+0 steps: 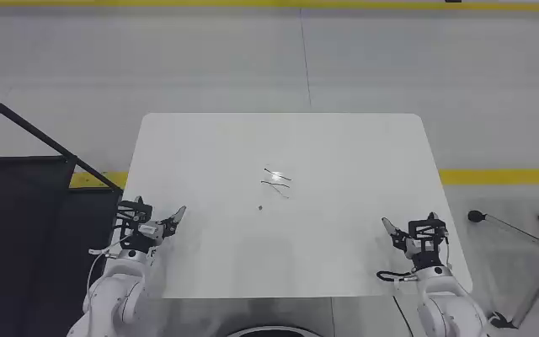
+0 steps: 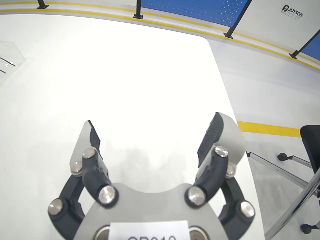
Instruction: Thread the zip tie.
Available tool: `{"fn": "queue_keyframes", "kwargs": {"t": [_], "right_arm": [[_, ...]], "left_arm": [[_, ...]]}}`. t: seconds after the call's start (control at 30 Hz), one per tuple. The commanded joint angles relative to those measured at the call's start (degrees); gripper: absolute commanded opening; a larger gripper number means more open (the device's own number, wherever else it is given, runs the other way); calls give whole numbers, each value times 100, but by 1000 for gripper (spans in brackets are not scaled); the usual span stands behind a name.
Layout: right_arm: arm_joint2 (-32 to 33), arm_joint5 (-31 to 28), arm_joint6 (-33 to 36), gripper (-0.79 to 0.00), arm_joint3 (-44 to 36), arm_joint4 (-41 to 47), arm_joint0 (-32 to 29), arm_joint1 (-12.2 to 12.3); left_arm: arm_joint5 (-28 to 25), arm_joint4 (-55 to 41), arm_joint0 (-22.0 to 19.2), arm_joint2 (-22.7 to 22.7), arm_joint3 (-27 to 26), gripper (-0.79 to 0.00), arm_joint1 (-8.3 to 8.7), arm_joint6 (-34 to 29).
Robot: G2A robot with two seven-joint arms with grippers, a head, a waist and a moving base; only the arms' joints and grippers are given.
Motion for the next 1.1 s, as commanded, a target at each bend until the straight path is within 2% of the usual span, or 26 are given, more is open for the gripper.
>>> {"fn": "queue_keyframes", "kwargs": {"t": [0.0,0.57,0.73,0.83,0.93,1.07], "right_arm": [[0,0,0,-1,0,0,0,0],[0,0,0,0,0,0,0,0],[0,0,0,0,0,0,0,0],[0,0,0,0,0,0,0,0],[0,0,0,0,0,0,0,0],[0,0,0,0,0,0,0,0]], "left_arm": [[0,0,0,0,0,-1,0,0],[8,204,-12,9,59,0,2,25],[190,-143,-229,185,3,0,-56,-240],[167,-920,-475,268,-51,0,-105,-641],[-193,-2057,-841,197,-71,0,-123,-1345],[-560,-2899,-1345,214,34,0,-121,-2185]]}}
